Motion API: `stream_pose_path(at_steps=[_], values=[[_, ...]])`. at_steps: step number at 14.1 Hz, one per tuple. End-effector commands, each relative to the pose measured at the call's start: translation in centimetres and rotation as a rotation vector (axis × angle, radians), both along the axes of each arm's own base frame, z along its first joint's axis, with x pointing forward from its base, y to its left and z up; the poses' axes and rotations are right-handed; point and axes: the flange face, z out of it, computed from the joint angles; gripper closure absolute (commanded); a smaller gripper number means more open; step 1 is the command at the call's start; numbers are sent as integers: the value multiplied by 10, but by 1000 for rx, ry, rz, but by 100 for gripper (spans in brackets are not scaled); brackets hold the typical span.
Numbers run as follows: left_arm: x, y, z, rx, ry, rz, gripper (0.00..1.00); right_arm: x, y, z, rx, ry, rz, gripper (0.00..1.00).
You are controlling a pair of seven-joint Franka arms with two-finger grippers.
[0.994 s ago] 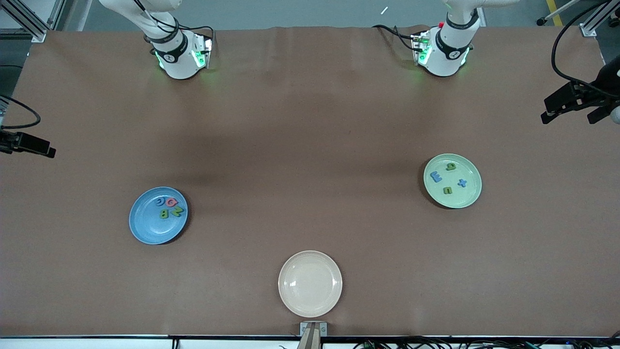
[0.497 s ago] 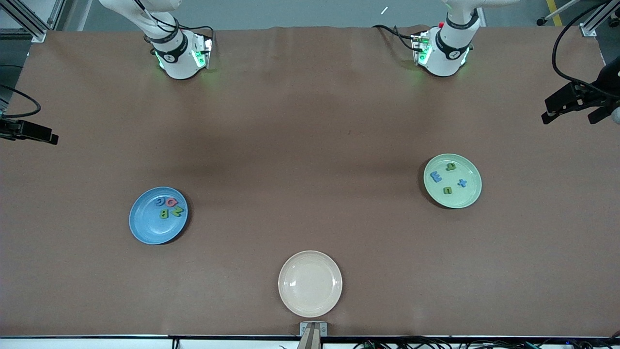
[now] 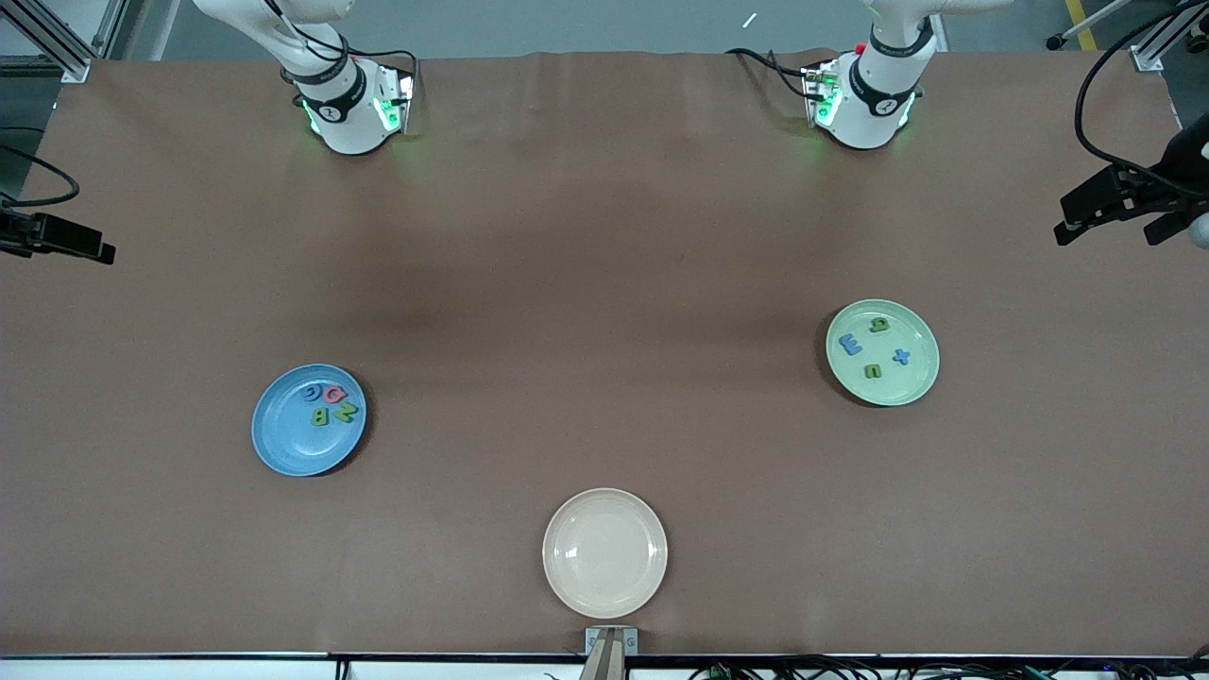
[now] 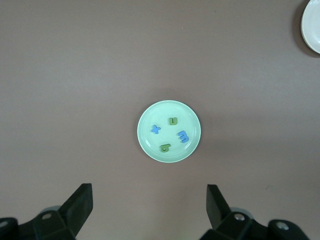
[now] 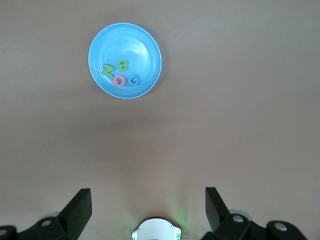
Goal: Sort uppercase to blue plate, lowercase to green plate
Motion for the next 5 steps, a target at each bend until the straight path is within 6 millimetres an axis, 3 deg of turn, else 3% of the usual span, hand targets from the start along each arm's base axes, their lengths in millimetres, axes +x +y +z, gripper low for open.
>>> stream_pose_path(at_steps=[1, 5], values=[[1, 0, 5, 15, -14, -17, 0, -14, 9, 4, 16, -14, 8, 0], [2, 1, 5, 15, -16, -15, 0, -30, 17, 5, 34, -66, 19, 0]])
